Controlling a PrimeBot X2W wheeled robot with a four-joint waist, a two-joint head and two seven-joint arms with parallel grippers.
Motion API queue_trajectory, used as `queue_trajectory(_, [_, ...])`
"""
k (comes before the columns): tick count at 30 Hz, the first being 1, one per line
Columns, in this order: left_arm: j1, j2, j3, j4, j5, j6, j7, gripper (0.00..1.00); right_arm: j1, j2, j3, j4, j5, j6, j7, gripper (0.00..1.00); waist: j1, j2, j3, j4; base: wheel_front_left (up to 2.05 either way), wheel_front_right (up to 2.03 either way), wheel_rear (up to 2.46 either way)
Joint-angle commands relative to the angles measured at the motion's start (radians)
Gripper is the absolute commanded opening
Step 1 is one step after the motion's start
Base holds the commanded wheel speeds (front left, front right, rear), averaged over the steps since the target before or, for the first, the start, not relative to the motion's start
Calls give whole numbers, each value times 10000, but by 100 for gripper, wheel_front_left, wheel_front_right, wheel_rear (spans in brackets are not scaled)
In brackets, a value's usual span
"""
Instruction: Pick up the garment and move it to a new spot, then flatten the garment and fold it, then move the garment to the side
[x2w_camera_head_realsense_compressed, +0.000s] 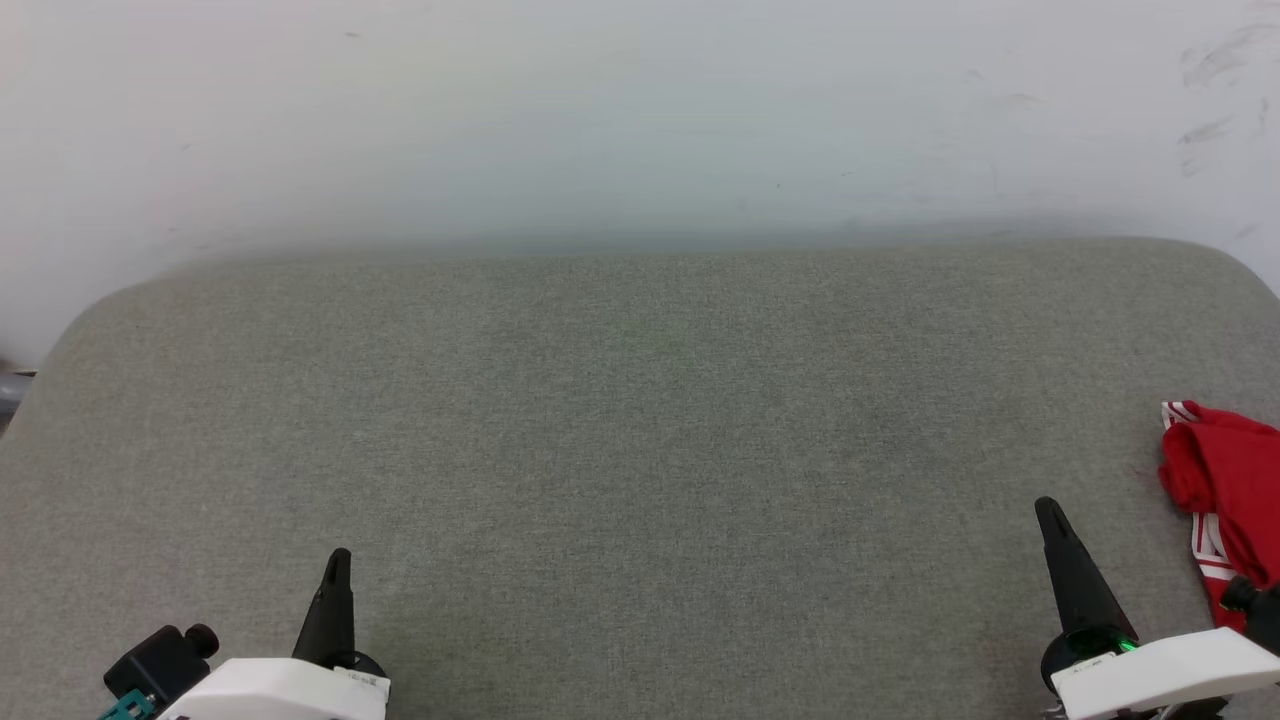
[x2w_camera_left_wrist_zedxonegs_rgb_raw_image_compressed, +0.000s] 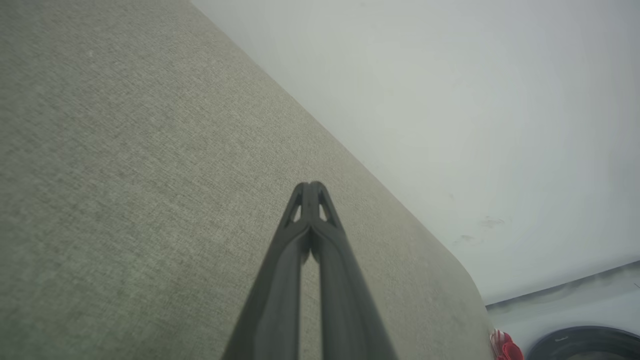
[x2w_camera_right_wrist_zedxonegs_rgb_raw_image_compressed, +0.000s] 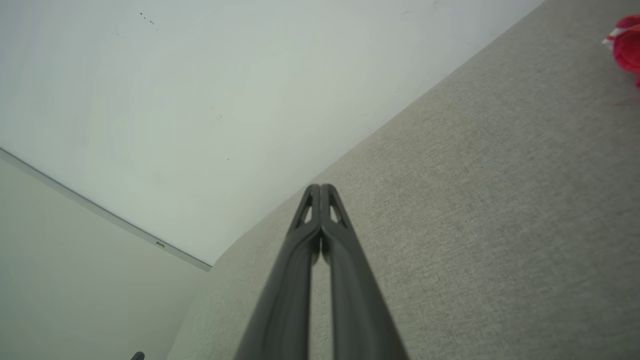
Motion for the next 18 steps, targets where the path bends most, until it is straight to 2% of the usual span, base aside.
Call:
queue_trajectory(1, [-300, 29, 48, -77, -389, -70, 105, 0, -300, -90, -18, 7, 411, -1, 20, 0, -1, -1, 3, 5, 0, 0, 0])
queue_trajectory(18, [-628, 18, 118, 72, -2434, -152, 622, 0, -736, -112, -89, 606, 2459, -2, 190, 0, -1, -1, 35, 51, 0, 0, 0])
